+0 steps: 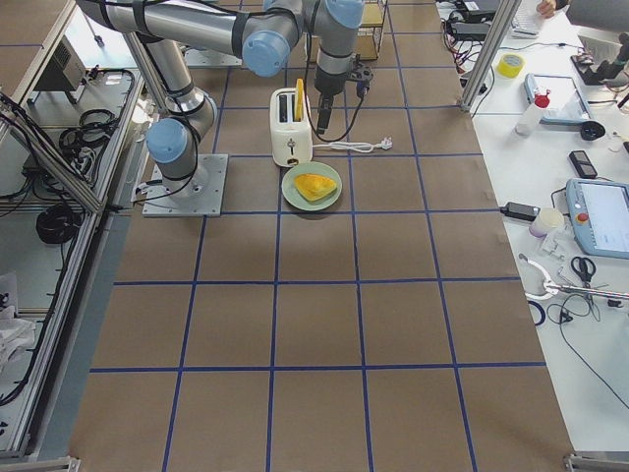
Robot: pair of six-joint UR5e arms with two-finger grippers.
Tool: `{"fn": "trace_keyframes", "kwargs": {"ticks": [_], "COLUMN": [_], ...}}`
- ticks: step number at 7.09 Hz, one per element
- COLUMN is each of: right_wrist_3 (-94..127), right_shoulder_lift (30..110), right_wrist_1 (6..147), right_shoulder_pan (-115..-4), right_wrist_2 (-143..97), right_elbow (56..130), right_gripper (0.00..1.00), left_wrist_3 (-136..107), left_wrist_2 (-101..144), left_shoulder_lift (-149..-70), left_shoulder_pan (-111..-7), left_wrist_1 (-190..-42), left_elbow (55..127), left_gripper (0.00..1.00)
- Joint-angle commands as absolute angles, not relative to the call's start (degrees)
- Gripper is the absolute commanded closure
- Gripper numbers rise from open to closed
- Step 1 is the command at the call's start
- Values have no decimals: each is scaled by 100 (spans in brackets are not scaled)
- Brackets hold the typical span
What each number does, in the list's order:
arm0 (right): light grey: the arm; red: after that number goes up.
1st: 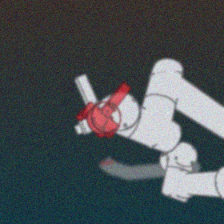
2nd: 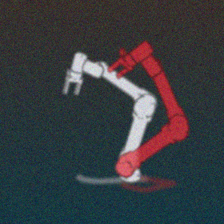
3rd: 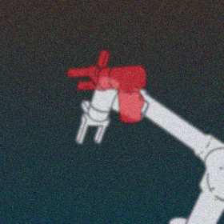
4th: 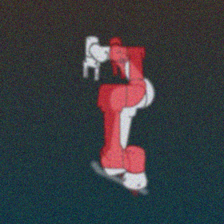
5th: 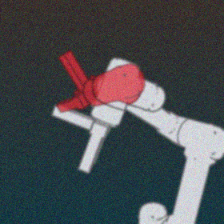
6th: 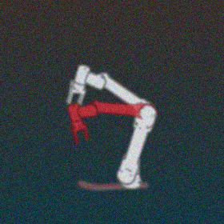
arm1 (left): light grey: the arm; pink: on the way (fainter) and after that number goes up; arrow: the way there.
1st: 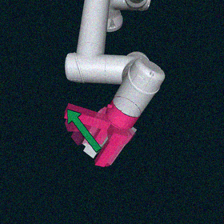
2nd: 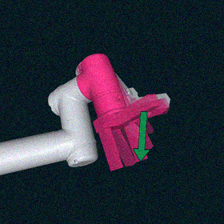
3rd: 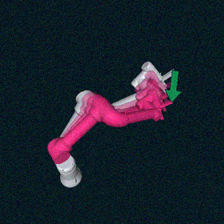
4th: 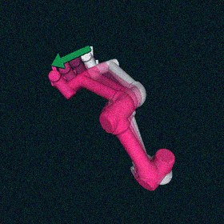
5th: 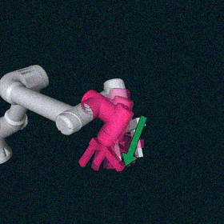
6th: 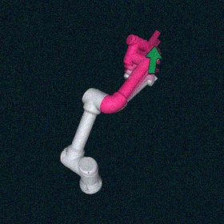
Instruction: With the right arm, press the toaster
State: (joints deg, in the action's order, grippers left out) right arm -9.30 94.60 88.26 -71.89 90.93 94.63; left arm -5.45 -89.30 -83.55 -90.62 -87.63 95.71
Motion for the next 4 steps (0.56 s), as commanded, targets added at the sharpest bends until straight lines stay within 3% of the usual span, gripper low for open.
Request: {"fn": "trace_keyframes", "kwargs": {"ticks": [1, 4], "right_wrist_3": [-251, 683], "right_shoulder_lift": [9492, 9492], "right_wrist_1": [8974, 8982], "right_shoulder_pan": [-7556, -8497], "right_wrist_2": [9070, 9105], "right_elbow": [9448, 9457], "right_gripper": [0, 0], "left_wrist_3": [-545, -545], "left_wrist_2": [-8930, -8930], "left_shoulder_lift": [-8358, -8358], "left_shoulder_pan": [-9062, -9062], "left_wrist_1": [-8763, -8763], "left_elbow": [9571, 9571], "left_gripper": [0, 0]}}
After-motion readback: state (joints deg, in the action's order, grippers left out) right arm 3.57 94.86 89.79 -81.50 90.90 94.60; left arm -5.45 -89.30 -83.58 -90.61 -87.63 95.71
